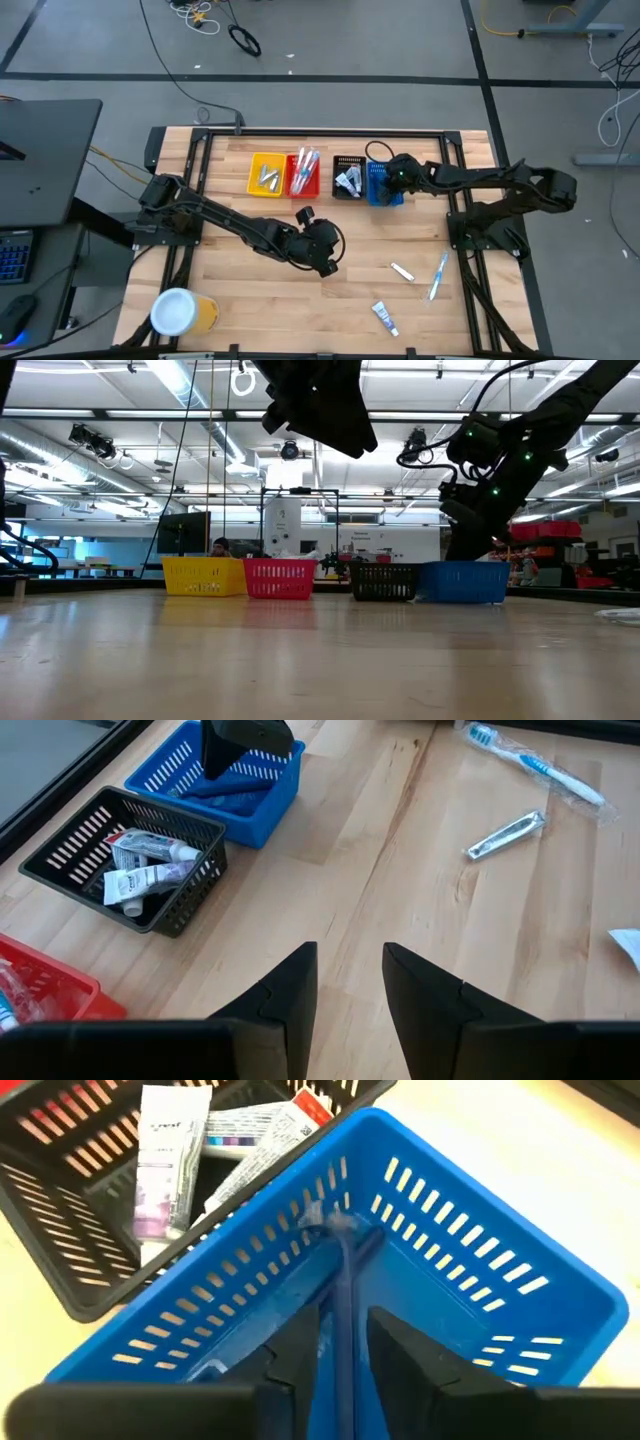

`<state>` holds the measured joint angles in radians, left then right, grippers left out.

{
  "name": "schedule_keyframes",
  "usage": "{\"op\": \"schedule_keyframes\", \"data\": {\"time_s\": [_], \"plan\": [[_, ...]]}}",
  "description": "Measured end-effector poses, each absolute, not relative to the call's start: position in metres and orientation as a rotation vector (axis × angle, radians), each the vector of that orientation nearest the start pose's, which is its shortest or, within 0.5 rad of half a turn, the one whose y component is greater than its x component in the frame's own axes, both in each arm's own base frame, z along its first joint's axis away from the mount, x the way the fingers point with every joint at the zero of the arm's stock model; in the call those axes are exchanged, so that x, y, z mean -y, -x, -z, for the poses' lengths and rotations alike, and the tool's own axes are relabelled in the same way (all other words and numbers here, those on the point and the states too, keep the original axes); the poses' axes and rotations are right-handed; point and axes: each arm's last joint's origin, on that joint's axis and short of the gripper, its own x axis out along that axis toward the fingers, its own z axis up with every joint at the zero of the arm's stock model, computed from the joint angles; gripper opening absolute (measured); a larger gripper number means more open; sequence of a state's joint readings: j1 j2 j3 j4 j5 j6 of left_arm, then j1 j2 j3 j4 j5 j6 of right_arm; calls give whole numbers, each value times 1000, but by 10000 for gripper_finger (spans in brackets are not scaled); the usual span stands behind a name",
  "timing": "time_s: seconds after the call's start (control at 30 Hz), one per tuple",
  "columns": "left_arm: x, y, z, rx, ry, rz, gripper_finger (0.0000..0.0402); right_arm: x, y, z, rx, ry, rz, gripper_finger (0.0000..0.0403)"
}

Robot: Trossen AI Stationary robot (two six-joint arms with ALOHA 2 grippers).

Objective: Pick & Place Travel size toiletries
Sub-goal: Put the blue razor into the blue bin, then put the silver nail cutter into the yellow bin

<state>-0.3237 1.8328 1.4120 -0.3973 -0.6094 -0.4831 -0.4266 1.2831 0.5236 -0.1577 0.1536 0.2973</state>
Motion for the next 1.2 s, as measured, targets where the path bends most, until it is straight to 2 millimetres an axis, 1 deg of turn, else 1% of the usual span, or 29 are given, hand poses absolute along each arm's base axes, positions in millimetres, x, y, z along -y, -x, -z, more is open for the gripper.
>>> {"op": "schedule_keyframes", "data": {"time_s": [0.13,0.2,0.33,0.43,0.5,0.63,0.93,1.03,1.2], "plan": [[111,-384,-246,-644,89,-435,126,95,-201,-157,-837,-370,658,117],[111,-384,-246,-644,88,-435,126,93,-201,-159,-829,-385,630,123],[111,-384,-246,-646,78,-431,126,80,-201,-164,-840,-421,496,126],[111,-384,-246,-652,54,-423,126,67,-200,-169,-849,-432,416,126],[111,-383,-246,-665,23,-406,126,55,-200,-172,-858,-431,361,126],[112,-382,-244,-721,-45,-329,126,25,-197,-175,-908,-419,260,126],[113,-381,-243,-753,-92,-266,126,-56,-184,-174,-1036,-459,38,126],[113,-381,-243,-753,-95,-264,126,-77,-176,-172,-1051,-473,51,126],[113,-381,-243,-754,-78,-265,126,-96,-159,-166,-1124,-523,151,126]]}}
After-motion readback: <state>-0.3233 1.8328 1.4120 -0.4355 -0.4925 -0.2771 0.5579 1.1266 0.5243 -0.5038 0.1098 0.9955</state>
